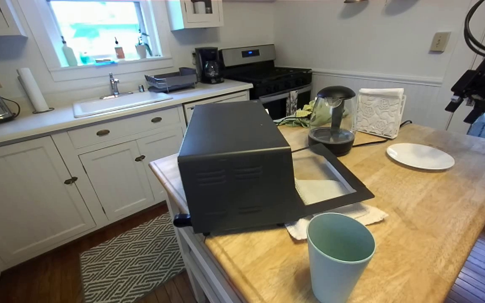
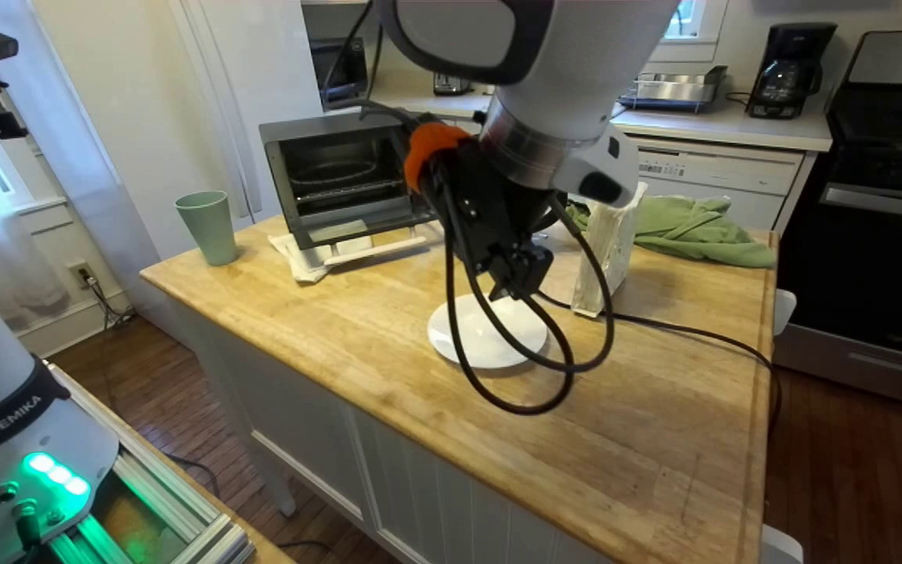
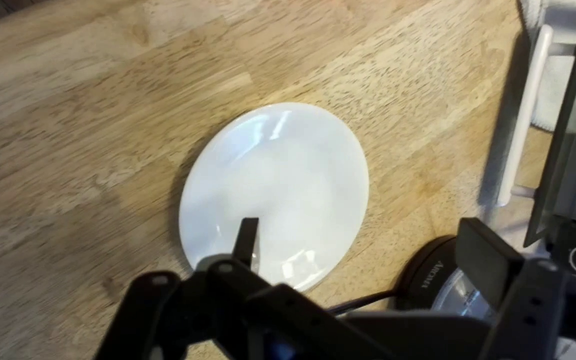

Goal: Pick up the paper plate and in the oven on top of the oven wire rack

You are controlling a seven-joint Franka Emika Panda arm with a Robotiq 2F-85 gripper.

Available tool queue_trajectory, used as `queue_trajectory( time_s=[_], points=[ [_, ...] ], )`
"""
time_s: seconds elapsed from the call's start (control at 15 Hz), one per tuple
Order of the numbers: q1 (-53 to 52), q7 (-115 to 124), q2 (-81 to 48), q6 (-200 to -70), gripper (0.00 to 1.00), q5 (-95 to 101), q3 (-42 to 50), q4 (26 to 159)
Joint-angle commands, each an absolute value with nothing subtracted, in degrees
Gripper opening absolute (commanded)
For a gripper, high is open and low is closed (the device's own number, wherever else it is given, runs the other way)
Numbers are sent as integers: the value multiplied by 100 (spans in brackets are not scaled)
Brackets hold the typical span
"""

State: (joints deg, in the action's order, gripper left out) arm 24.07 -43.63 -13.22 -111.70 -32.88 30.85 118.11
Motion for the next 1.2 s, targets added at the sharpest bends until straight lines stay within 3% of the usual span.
queue_trajectory(
  time_s=[0.0, 0.53, 0.6, 1.13],
  points=[
    [3141, -4924, -2296, -11088, 100, -3707, 2525, 10912],
    [4124, -4839, -3484, -10806, 100, -3451, 1695, 9738],
    [4030, -4843, -3052, -11193, 100, -3391, 1677, 10270],
    [4377, -5173, -3646, -10672, 100, -3331, 1285, 9764]
  ],
)
